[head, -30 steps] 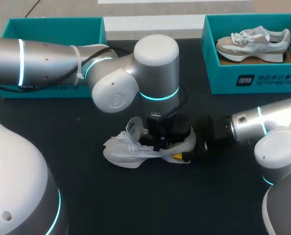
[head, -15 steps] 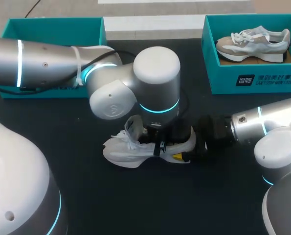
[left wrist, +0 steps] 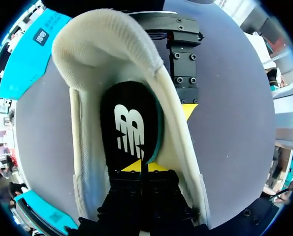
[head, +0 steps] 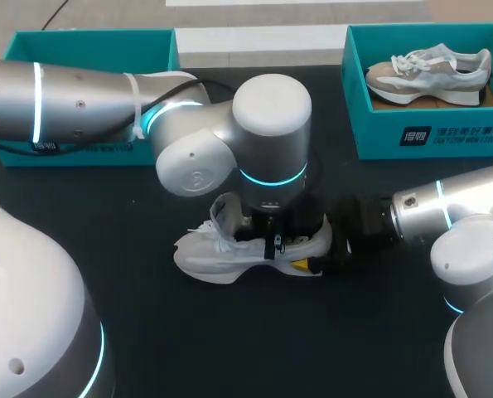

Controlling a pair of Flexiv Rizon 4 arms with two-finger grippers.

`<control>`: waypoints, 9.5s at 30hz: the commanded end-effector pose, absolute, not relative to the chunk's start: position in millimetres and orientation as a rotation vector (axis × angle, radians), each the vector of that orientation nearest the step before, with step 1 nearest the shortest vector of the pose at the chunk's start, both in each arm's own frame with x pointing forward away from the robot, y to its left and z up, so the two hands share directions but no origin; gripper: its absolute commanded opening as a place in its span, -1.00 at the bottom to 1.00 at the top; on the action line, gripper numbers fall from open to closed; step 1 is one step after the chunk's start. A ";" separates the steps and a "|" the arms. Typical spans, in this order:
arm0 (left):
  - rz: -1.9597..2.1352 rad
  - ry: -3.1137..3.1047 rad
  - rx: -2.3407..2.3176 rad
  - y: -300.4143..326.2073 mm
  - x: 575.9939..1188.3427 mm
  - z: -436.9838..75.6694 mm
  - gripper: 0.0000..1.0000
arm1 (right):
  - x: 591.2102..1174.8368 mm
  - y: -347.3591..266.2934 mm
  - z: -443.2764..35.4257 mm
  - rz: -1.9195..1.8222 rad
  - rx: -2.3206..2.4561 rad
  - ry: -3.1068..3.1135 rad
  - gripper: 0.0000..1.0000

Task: Take the shoe out of the shoebox, open the shoe tongue, remove and reinsert the insole, then place the shoe into the shoebox

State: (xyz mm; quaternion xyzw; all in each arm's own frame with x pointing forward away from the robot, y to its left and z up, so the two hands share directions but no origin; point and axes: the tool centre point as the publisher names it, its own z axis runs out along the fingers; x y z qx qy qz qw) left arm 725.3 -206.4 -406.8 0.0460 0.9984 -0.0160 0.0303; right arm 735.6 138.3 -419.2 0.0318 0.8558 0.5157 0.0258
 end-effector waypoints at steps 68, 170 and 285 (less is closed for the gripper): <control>-0.596 2.939 0.224 -249.9 723.4 -306.0 -0.39 | 736.0 140.5 -423.9 1.589 0.100 2.647 -1.00; -1.565 2.883 0.120 -261.9 718.3 -103.3 -1.00 | 736.0 140.5 -423.9 1.589 0.100 2.647 -1.00; -2.593 2.730 -1.153 -253.5 625.1 37.5 -1.00 | 736.0 140.5 -423.9 1.589 0.100 2.647 -1.00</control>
